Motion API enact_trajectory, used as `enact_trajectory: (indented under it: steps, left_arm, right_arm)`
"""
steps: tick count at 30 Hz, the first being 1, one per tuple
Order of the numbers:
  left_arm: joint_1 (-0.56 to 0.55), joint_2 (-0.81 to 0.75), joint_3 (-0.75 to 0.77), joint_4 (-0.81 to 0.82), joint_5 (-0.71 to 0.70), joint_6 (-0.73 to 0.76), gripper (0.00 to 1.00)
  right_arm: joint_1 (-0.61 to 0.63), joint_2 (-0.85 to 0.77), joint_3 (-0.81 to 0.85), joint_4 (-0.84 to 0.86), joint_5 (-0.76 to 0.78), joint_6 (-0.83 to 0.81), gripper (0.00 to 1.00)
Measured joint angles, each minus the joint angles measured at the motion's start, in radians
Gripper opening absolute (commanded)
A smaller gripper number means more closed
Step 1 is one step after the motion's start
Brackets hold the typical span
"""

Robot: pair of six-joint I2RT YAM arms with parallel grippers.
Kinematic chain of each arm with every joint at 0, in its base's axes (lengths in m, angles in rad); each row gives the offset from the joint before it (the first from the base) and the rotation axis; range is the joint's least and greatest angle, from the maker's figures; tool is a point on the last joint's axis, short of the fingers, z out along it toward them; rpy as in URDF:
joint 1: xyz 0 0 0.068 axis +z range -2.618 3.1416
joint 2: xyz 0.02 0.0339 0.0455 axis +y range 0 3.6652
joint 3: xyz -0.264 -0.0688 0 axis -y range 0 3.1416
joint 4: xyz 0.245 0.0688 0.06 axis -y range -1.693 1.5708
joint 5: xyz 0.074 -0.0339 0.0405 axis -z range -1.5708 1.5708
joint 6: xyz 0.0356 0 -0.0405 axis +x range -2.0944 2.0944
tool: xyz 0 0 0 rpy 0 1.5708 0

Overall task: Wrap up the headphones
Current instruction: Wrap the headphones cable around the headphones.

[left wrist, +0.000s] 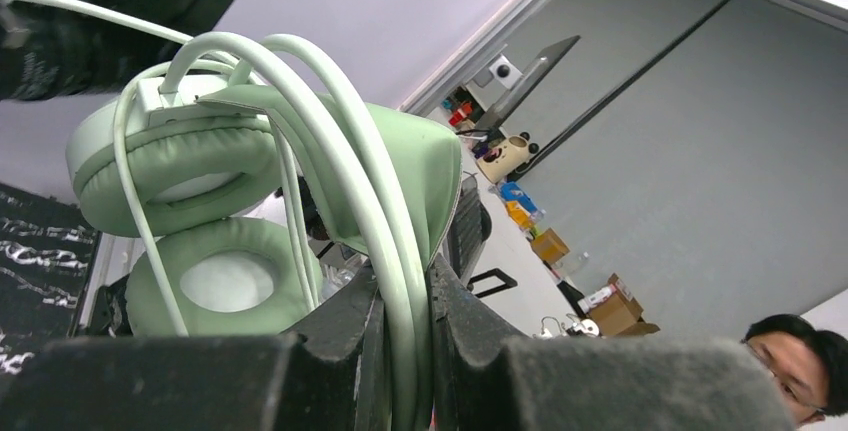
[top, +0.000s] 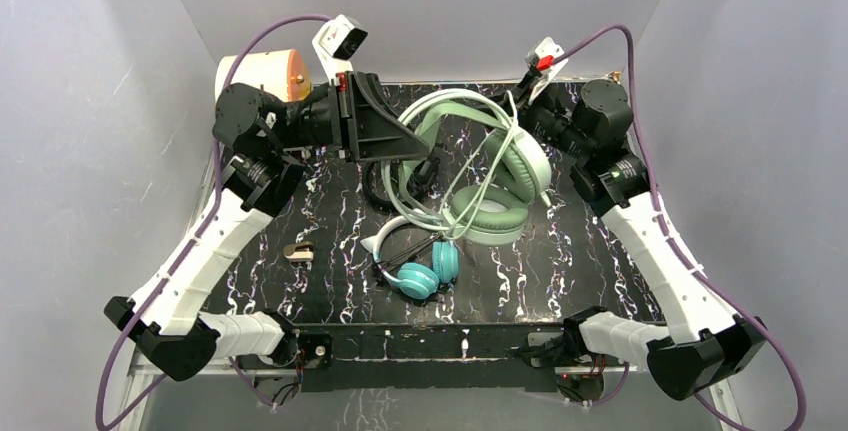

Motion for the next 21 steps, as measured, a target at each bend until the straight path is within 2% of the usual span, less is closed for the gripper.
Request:
enact_trajectory:
  steps: [10,21]
  left_arm:
    - [0.0,0.089,0.153,0.132,-0.027,-0.073,0.0]
    - [-0.001,0.262,0.304,0.252,-0.18,-0.13,0.0]
  right_arm:
    - [-0.016,0.043,-0.122,0.175,-0.002,0.261,0.4]
    - [-0.02,0.108,-0.172,0.315,-0.05,0.401,0.39]
